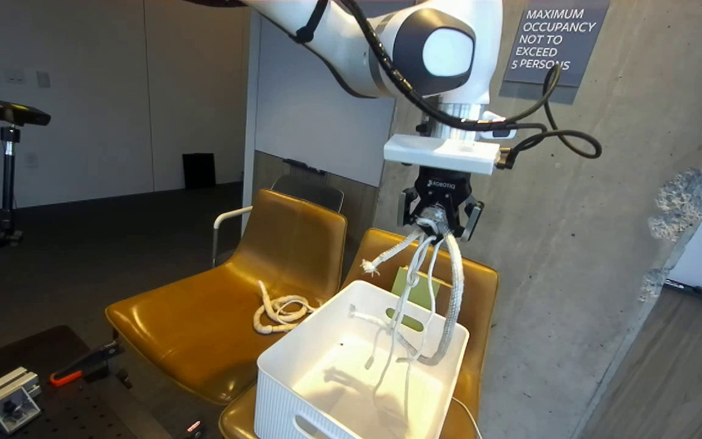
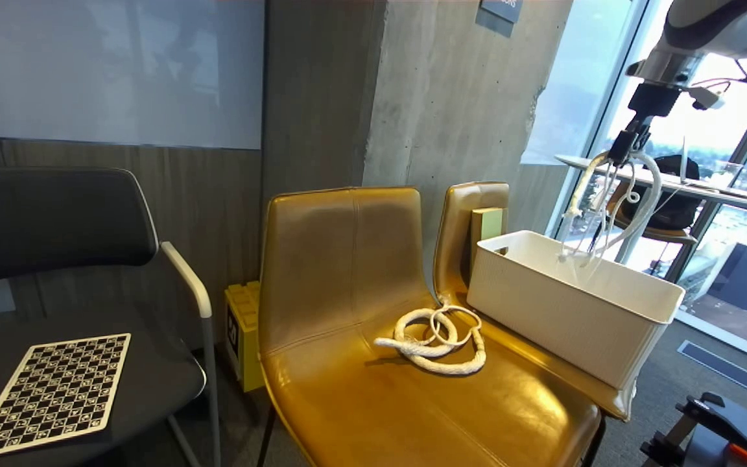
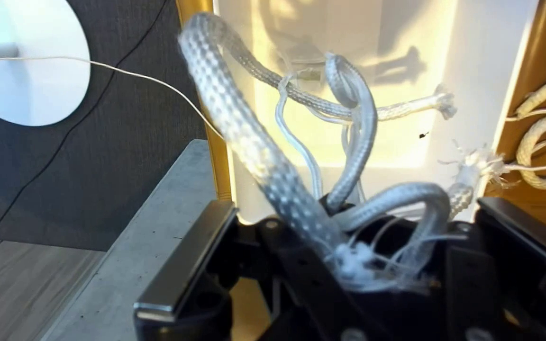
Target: Remove the white cords from the chair and put them in the white basket
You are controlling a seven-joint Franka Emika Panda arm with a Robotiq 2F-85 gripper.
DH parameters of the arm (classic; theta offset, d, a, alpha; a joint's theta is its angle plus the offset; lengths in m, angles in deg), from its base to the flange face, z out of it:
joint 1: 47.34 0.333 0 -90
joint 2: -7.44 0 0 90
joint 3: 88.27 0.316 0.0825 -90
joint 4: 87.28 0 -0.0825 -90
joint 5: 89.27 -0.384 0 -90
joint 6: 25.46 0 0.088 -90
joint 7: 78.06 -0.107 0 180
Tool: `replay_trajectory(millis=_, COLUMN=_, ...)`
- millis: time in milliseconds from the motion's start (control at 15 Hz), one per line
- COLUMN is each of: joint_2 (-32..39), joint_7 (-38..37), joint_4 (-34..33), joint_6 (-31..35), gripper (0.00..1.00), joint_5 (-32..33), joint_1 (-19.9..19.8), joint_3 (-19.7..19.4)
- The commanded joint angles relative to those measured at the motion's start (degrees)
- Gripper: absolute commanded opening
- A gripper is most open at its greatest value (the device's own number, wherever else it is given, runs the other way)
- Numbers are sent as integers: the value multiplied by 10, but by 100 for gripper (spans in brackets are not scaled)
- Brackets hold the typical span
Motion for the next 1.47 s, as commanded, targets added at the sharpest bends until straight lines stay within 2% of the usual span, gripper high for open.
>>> replay_trajectory(millis=0, joint_2=-56, joint_7=8, joint_4=142, joint_6=127, gripper=0, joint_5=-19, joint_1=9, joint_3=6)
replay_trajectory(millis=267, joint_2=-58, joint_7=-22, joint_4=236, joint_6=273, gripper=0, joint_5=-10, joint_1=27, joint_3=4)
replay_trajectory(millis=333, joint_2=-57, joint_7=-32, joint_4=253, joint_6=303, gripper=25, joint_5=-4, joint_1=32, joint_3=2)
replay_trajectory(millis=400, joint_2=-57, joint_7=-39, joint_4=268, joint_6=326, gripper=26, joint_5=-1, joint_1=35, joint_3=1)
replay_trajectory(millis=600, joint_2=-58, joint_7=-57, joint_4=285, joint_6=364, gripper=48, joint_5=0, joint_1=39, joint_3=1)
replay_trajectory(millis=867, joint_2=-82, joint_7=-61, joint_4=264, joint_6=350, gripper=76, joint_5=-12, joint_1=37, joint_3=10)
replay_trajectory(millis=1067, joint_2=-136, joint_7=-45, joint_4=296, joint_6=347, gripper=97, joint_5=-29, joint_1=47, joint_3=30)
replay_trajectory(millis=1133, joint_2=-152, joint_7=-46, joint_4=313, joint_6=356, gripper=100, joint_5=-30, joint_1=57, joint_3=37)
replay_trajectory(millis=1400, joint_2=-211, joint_7=-41, joint_4=388, joint_6=388, gripper=100, joint_5=-39, joint_1=110, joint_3=66)
